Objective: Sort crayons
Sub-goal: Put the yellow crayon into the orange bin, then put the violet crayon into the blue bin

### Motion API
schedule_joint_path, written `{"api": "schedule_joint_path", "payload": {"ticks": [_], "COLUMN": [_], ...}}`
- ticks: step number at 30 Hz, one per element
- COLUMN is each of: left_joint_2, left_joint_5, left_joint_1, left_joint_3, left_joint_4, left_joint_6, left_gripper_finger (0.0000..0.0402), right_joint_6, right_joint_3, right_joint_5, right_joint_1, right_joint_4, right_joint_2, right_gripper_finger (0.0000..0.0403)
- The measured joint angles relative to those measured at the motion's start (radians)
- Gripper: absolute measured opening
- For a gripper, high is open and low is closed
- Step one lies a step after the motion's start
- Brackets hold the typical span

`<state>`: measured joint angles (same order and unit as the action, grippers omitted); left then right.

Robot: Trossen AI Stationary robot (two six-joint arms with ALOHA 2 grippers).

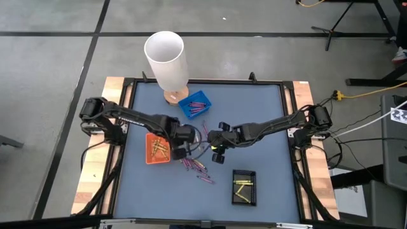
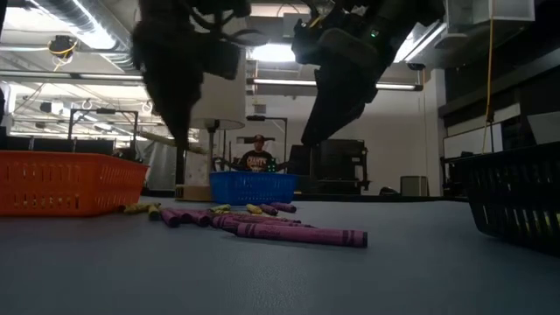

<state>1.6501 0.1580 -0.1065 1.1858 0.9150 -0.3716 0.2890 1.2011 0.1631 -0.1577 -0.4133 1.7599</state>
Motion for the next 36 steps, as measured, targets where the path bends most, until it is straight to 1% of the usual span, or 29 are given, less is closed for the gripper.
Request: {"api": "schedule_joint_path", "payload": {"ticks": [4,9,12,15,23,25,27,33,35,36], "left_joint_2": [0.000,0.000,0.000,0.000,-0.001,-0.001,-0.001,-0.002,-0.002,-0.002], "left_joint_5": [0.078,0.199,0.231,0.244,0.244,0.244,0.244,0.243,0.244,0.247], "left_joint_1": [-0.048,-0.110,-0.148,-0.181,-0.250,-0.260,-0.270,-0.283,-0.283,-0.283], "left_joint_3": [0.001,0.001,0.001,0.001,0.001,0.001,-0.002,-0.038,-0.056,-0.062], "left_joint_4": [0.113,0.241,0.299,0.334,0.374,0.377,0.374,0.374,0.372,0.371], "left_joint_6": [-0.117,-0.325,-0.434,-0.509,-0.513,-0.513,-0.514,-0.518,-0.539,-0.552], "left_gripper_finger": [0.0006,0.0006,0.0006,0.0006,0.0007,0.0014,0.0025,0.0073,0.0087,0.0093], "right_joint_6": [0.000,0.002,0.002,0.002,0.002,0.002,0.002,0.002,0.002,0.002], "right_joint_3": [0.000,0.000,0.000,0.000,0.002,-0.001,0.002,-0.002,0.002,0.002], "right_joint_5": [0.000,0.000,0.000,0.000,0.000,0.000,-0.001,0.000,0.000,0.000], "right_joint_1": [0.000,0.000,0.000,0.000,0.000,0.000,0.000,0.000,0.000,0.000], "right_joint_4": [-0.001,0.000,0.006,0.039,0.153,0.154,0.194,0.217,0.284,0.290], "right_joint_2": [0.000,0.000,0.000,0.008,0.041,0.049,0.064,0.091,0.108,0.110], "right_gripper_finger": [0.0117,0.0117,0.0117,0.0117,0.0117,0.0117,0.0117,0.0117,0.0117,0.0117]}}
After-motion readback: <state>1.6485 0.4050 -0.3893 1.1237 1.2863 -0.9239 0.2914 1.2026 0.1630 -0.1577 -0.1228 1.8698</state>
